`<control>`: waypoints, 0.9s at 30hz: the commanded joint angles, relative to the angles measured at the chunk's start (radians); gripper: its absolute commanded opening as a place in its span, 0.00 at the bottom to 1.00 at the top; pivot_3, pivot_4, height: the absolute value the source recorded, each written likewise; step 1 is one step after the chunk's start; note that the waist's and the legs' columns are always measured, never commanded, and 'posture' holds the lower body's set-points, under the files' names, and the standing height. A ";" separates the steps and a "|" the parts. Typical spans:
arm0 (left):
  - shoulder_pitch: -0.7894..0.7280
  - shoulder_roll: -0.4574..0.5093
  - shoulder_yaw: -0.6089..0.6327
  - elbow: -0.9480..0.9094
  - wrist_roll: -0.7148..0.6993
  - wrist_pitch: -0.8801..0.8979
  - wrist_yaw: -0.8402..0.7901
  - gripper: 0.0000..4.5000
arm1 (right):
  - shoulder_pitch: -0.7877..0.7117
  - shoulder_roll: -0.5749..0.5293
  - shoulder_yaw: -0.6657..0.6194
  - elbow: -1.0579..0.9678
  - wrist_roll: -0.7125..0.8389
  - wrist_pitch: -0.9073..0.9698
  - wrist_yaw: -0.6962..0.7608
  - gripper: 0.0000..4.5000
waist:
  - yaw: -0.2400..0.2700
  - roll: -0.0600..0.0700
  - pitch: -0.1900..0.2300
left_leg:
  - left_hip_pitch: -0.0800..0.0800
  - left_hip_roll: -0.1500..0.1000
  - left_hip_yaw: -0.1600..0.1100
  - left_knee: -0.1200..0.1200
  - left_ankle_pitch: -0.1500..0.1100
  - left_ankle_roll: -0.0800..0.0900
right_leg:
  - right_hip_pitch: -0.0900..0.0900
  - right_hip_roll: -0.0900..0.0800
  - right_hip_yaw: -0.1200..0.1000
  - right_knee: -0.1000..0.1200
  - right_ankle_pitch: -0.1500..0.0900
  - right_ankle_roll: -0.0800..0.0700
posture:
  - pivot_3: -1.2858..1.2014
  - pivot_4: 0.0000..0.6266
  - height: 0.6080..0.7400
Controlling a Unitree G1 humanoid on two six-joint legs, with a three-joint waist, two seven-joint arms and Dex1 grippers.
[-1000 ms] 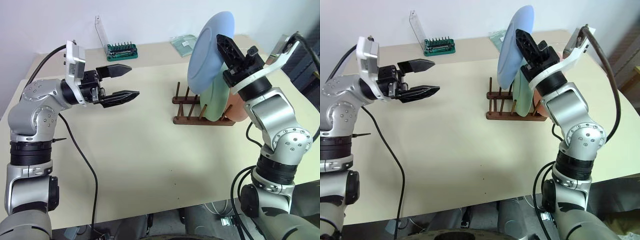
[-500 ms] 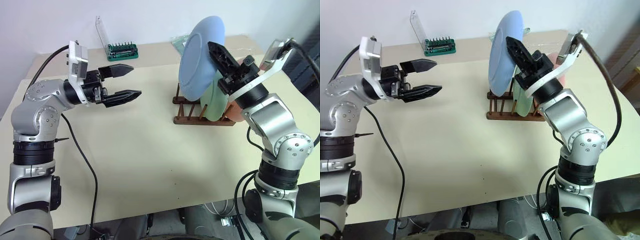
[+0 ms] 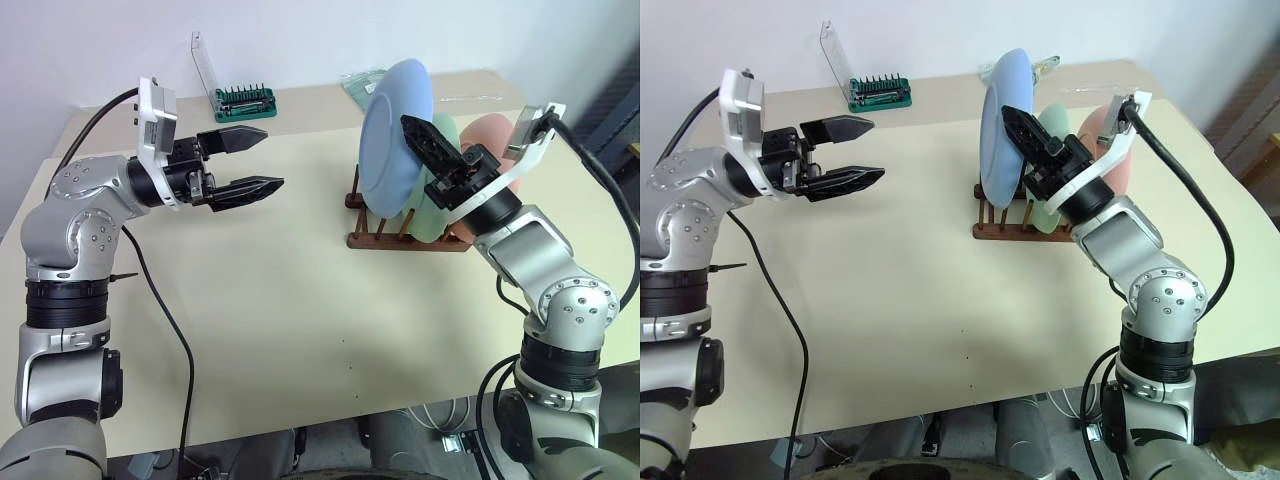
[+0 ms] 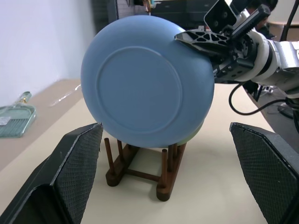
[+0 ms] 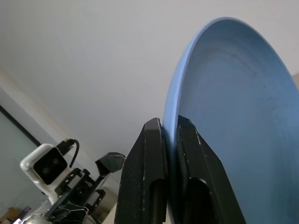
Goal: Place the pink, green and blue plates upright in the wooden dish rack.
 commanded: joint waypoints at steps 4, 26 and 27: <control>-0.031 0.010 0.015 -0.027 -0.011 0.000 -0.001 0.99 | 0.044 0.003 -0.018 -0.010 -0.032 -0.018 0.031 0.00 | 0.001 0.000 0.000 | 0.000 0.000 0.000 0.000 0.000 0.000 | 0.000 0.000 0.000 0.000 0.000 0.000 | 0.52 0.24 1.00; -0.033 0.013 0.026 -0.036 -0.035 0.034 0.001 1.00 | -0.045 -0.023 0.003 -0.022 -0.155 -0.022 0.131 0.99 | 0.001 0.000 0.000 | 0.000 0.000 0.000 0.000 0.000 0.000 | 0.000 0.000 0.000 0.000 0.000 0.000 | 0.52 0.24 1.00; -0.032 0.014 0.027 -0.037 -0.038 0.037 0.000 1.00 | -0.044 -0.024 0.004 -0.023 -0.158 -0.024 0.136 0.99 | 0.001 0.000 0.000 | 0.000 0.000 0.000 0.000 0.000 0.000 | 0.000 0.000 0.000 0.000 0.000 0.000 | 0.52 0.24 1.00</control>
